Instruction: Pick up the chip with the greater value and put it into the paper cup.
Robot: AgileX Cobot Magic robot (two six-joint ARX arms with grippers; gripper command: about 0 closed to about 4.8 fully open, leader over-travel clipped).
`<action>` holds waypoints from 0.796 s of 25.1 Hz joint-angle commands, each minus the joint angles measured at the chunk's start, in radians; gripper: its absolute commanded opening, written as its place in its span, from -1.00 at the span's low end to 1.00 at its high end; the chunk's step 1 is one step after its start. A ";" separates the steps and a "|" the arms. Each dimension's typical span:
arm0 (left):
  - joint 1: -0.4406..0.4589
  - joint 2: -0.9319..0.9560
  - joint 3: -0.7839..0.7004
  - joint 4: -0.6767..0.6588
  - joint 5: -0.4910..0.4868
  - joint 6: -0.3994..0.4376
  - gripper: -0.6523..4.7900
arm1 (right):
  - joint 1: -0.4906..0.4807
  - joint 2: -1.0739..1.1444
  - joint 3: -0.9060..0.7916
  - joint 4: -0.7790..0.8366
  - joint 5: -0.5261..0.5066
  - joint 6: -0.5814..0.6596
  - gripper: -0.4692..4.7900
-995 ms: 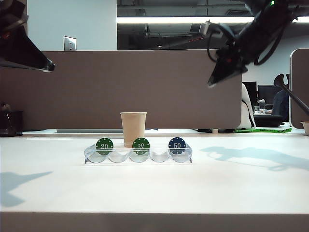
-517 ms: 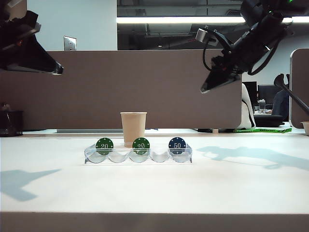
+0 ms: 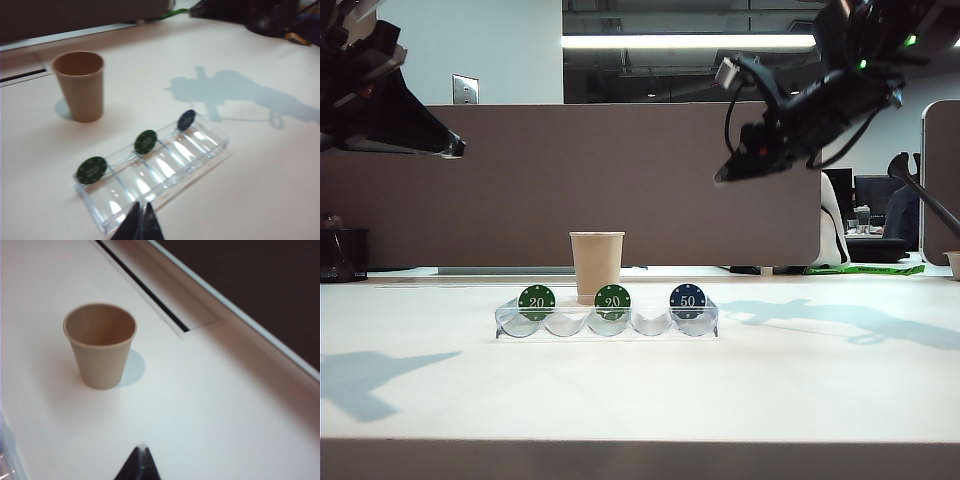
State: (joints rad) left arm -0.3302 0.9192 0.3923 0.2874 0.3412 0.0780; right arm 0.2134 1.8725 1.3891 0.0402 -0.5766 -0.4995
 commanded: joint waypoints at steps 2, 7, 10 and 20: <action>0.000 0.001 0.005 -0.022 0.021 0.002 -0.78 | 0.006 0.019 0.004 -0.070 -0.039 -0.011 -0.82; 0.000 0.001 0.005 -0.072 0.021 0.028 -0.78 | 0.017 0.029 0.004 -0.175 -0.059 -0.096 -0.82; 0.000 0.001 0.005 -0.091 0.022 0.027 -0.78 | 0.029 0.028 0.004 -0.257 -0.059 -0.164 -0.76; 0.000 0.001 0.005 -0.108 0.022 0.027 -0.78 | 0.031 0.023 0.004 -0.373 -0.192 -0.193 -0.13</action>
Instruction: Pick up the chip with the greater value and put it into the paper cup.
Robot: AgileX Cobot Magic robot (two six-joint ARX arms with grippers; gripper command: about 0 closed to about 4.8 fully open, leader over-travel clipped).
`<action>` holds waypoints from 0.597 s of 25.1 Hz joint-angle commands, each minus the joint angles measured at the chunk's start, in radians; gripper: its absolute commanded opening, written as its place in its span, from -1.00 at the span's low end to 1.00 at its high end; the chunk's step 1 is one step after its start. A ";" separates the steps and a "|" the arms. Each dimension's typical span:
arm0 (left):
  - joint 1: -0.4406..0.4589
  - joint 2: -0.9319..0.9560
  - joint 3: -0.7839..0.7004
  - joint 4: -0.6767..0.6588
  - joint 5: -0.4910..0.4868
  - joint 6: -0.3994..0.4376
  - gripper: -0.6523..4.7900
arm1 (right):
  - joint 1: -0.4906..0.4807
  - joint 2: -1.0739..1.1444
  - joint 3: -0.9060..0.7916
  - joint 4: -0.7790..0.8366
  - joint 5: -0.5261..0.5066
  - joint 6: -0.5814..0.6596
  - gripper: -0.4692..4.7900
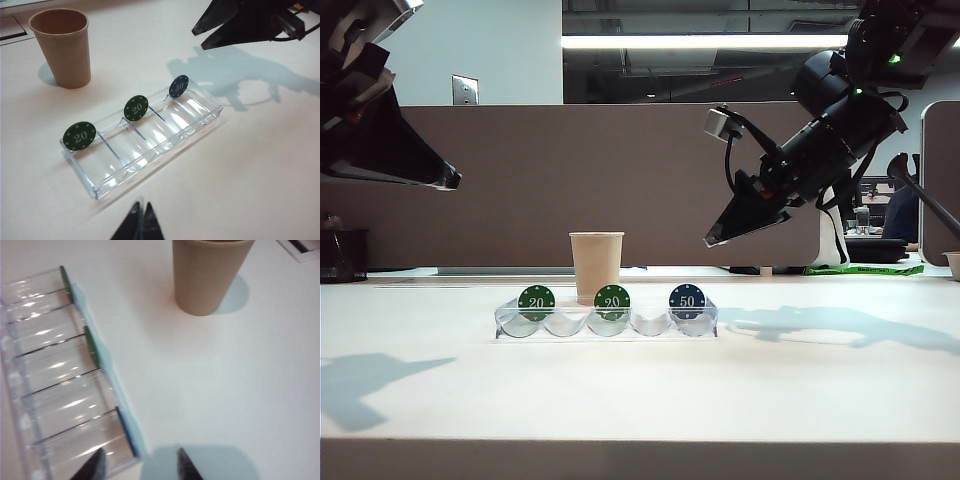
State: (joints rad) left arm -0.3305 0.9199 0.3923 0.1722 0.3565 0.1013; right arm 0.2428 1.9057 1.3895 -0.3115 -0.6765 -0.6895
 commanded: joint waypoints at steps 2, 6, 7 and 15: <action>0.001 0.000 0.005 0.007 0.006 0.004 -0.78 | 0.003 -0.011 0.003 -0.029 -0.150 -0.003 -0.13; 0.001 0.000 0.005 0.007 0.006 0.004 -0.78 | 0.004 -0.011 0.003 -0.029 -0.175 -0.003 0.09; 0.001 0.000 0.005 0.008 0.006 0.004 -0.78 | 0.004 -0.011 0.003 -0.030 -0.177 -0.003 0.11; 0.001 0.000 0.005 0.008 0.003 0.046 -0.78 | 0.015 -0.011 0.002 -0.157 -0.189 -0.173 0.11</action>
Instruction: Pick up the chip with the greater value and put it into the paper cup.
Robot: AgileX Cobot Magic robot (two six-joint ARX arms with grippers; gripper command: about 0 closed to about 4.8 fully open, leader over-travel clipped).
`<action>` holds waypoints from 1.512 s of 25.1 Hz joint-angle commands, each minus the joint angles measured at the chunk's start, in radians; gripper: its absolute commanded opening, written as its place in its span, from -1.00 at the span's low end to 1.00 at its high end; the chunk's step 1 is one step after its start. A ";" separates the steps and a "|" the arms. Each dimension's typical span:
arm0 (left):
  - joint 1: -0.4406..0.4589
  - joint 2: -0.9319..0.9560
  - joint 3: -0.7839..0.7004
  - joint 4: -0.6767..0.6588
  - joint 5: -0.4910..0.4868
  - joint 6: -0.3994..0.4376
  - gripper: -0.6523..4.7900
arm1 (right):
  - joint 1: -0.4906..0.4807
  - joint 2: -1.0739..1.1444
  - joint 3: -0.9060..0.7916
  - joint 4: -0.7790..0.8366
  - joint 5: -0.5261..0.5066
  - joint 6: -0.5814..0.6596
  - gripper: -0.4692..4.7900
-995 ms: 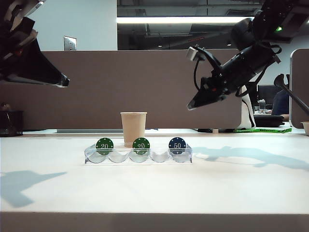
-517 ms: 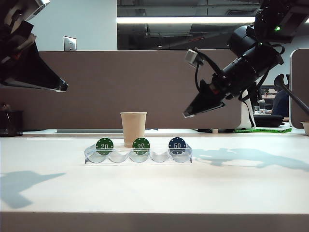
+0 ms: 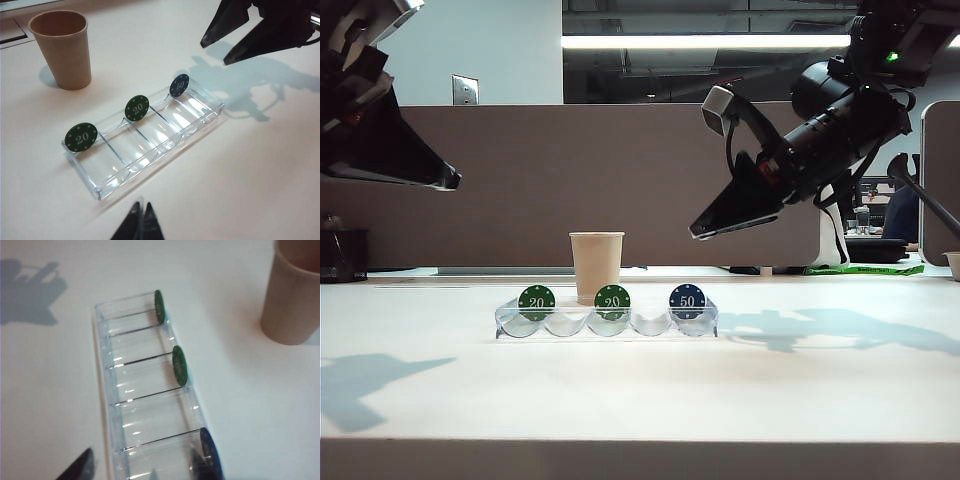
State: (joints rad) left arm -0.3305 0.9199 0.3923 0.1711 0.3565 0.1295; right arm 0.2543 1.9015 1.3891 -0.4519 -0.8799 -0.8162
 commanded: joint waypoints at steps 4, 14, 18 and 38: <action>0.001 0.000 0.005 0.009 0.004 0.018 -0.78 | 0.008 -0.005 0.003 -0.009 0.027 -0.057 0.11; 0.001 0.000 0.005 0.009 0.004 0.020 -0.78 | 0.008 0.029 0.002 0.062 0.051 -0.056 0.11; 0.001 0.000 0.004 0.008 0.004 0.020 -0.78 | 0.008 0.045 0.002 0.108 0.051 -0.056 0.11; 0.001 0.000 0.004 -0.014 0.004 0.020 -0.78 | 0.008 0.114 0.003 0.225 0.078 -0.056 0.11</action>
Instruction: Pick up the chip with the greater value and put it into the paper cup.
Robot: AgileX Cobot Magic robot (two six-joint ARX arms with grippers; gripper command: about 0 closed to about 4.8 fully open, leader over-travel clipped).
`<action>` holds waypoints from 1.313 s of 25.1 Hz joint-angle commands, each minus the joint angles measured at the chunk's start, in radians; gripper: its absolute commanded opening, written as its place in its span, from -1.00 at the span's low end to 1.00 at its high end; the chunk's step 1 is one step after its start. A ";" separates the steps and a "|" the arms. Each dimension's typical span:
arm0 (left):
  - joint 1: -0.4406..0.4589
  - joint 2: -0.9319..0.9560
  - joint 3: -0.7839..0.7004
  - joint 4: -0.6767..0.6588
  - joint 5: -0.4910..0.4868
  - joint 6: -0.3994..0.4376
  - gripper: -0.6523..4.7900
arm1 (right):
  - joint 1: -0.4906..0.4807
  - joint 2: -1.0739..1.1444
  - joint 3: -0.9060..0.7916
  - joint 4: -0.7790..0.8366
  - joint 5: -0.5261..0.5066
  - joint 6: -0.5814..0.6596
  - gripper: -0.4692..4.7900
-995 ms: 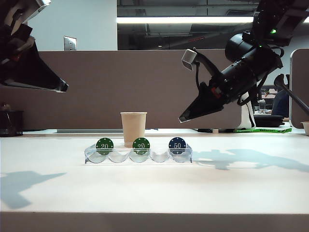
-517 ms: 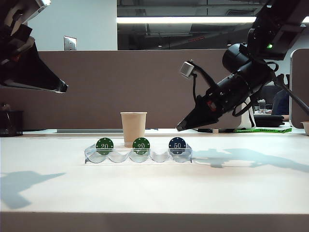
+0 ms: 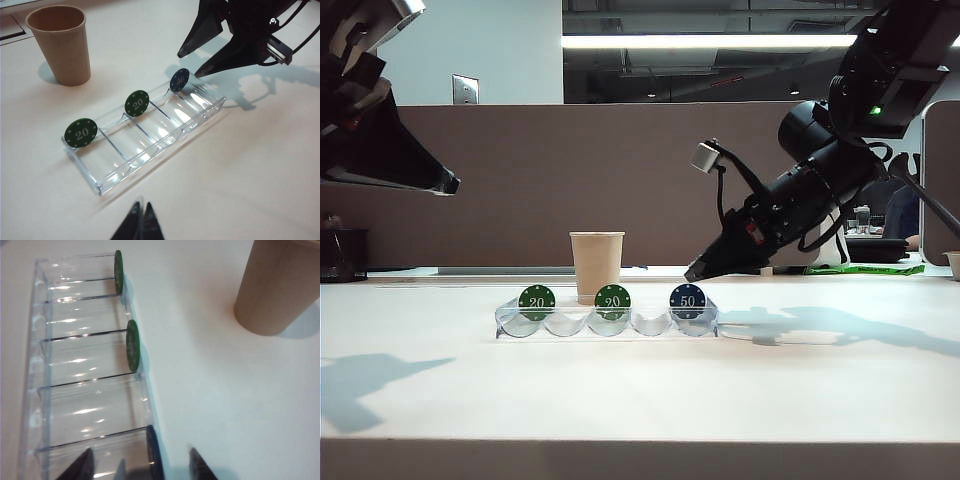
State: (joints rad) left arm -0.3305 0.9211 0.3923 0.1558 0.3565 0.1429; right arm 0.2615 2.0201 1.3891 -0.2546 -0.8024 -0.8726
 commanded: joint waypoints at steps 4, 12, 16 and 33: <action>0.001 -0.001 0.004 0.002 0.004 0.007 -0.78 | 0.001 -0.005 0.004 0.026 0.051 0.000 0.11; 0.001 -0.001 0.004 0.002 0.004 0.007 -0.78 | 0.001 -0.005 0.004 0.012 0.068 0.000 0.12; 0.001 -0.001 0.004 0.002 0.003 0.007 -0.78 | 0.001 -0.005 0.003 -0.003 0.064 0.000 0.12; 0.001 -0.001 0.003 0.001 0.003 0.007 -0.78 | 0.025 0.030 0.004 0.092 0.064 0.015 0.12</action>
State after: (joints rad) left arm -0.3305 0.9211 0.3920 0.1524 0.3565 0.1432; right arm 0.2852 2.0495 1.3891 -0.1848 -0.7334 -0.8646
